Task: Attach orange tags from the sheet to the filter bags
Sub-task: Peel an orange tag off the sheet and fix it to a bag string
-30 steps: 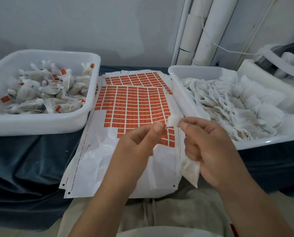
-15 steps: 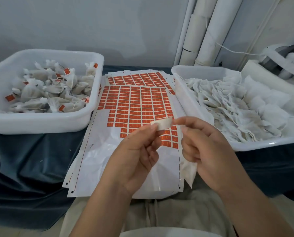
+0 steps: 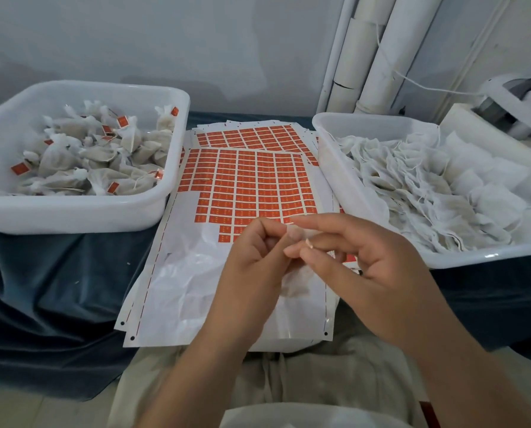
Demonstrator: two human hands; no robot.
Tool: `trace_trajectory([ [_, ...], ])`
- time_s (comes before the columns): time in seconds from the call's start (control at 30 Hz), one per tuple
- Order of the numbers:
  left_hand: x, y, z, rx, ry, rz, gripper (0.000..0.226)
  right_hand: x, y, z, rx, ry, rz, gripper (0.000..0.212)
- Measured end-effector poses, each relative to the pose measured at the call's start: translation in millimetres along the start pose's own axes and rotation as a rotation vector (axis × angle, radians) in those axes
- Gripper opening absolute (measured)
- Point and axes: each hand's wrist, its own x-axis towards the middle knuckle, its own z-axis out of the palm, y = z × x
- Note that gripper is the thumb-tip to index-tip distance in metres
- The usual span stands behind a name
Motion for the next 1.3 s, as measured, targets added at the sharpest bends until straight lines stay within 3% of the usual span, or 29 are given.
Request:
trace_trajectory([
  [0.2, 0, 2, 1, -0.021, -0.135, -0.036, 0.018, 0, 1, -1, -0.041, 0.098, 0.021, 0.028],
  [0.47, -3, 2, 3, 0.113, -0.114, 0.069, 0.013, 4, 7, -2, 0.025, 0.104, 0.111, 0.026],
  [0.6, -3, 4, 3, 0.16, -0.14, 0.118, 0.024, 4, 10, 0, 0.086, 0.14, 0.103, 0.024],
  [0.73, -2, 3, 2, 0.214, -0.173, 0.141, 0.015, 5, 13, -1, 0.091, 0.139, 0.109, 0.023],
  [1.07, -2, 4, -2, 0.295, -0.196, 0.166, 0.011, 7, 16, -3, -0.055, 0.127, 0.131, 0.022],
  [1.2, -3, 10, -2, 0.273, -0.143, 0.137, 0.024, 7, 16, -1, 0.039, 0.145, 0.122, 0.021],
  [1.3, -2, 13, -1, 0.311, -0.012, -0.046, 0.048, 6, 17, 0, 0.174, 0.192, 0.126, 0.021],
])
